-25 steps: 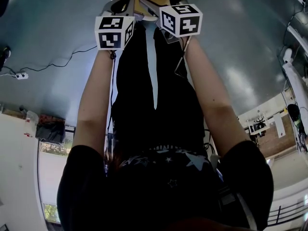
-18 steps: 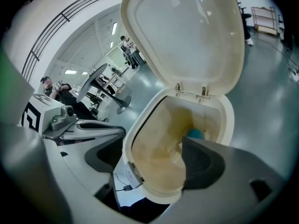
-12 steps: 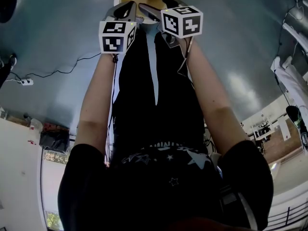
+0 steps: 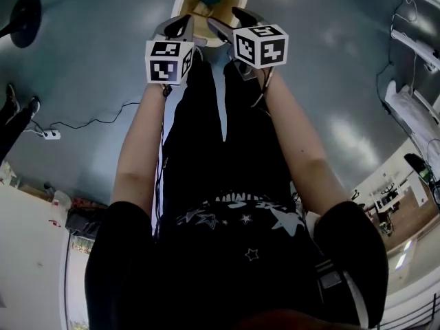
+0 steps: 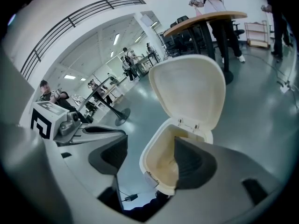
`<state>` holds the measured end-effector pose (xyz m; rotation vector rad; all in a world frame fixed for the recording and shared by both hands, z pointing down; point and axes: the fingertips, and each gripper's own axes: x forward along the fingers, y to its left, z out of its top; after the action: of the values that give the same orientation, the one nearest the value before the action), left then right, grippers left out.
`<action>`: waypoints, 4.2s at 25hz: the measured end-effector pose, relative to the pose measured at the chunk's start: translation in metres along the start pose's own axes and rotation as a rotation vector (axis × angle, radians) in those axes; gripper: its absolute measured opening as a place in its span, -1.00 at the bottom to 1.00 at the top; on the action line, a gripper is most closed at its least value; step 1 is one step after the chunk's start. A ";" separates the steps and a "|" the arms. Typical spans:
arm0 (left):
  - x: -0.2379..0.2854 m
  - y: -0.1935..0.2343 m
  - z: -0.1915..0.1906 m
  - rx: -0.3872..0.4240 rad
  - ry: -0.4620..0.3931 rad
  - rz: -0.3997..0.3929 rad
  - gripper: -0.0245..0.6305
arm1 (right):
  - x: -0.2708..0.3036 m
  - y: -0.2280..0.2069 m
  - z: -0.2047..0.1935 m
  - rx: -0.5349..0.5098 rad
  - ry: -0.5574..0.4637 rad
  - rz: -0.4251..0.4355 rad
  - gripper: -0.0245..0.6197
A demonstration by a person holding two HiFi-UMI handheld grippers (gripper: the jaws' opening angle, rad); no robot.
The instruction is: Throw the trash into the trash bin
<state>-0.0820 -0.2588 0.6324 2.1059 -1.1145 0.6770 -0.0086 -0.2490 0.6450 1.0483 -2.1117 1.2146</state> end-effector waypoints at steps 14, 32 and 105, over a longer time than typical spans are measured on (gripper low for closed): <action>-0.087 -0.028 0.057 -0.028 -0.111 -0.019 -0.89 | -0.073 0.058 0.047 -0.062 -0.152 -0.127 -0.45; -0.171 -0.082 0.078 -0.013 -0.220 0.049 -0.89 | -0.167 0.102 0.063 -0.198 -0.204 -0.082 -0.66; -0.410 -0.313 -0.055 0.056 -0.553 0.120 -0.89 | -0.424 0.198 -0.156 -0.361 -0.420 0.125 -0.90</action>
<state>-0.0293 0.1267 0.2892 2.3597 -1.5368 0.1706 0.0865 0.1091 0.3188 1.0837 -2.6235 0.6588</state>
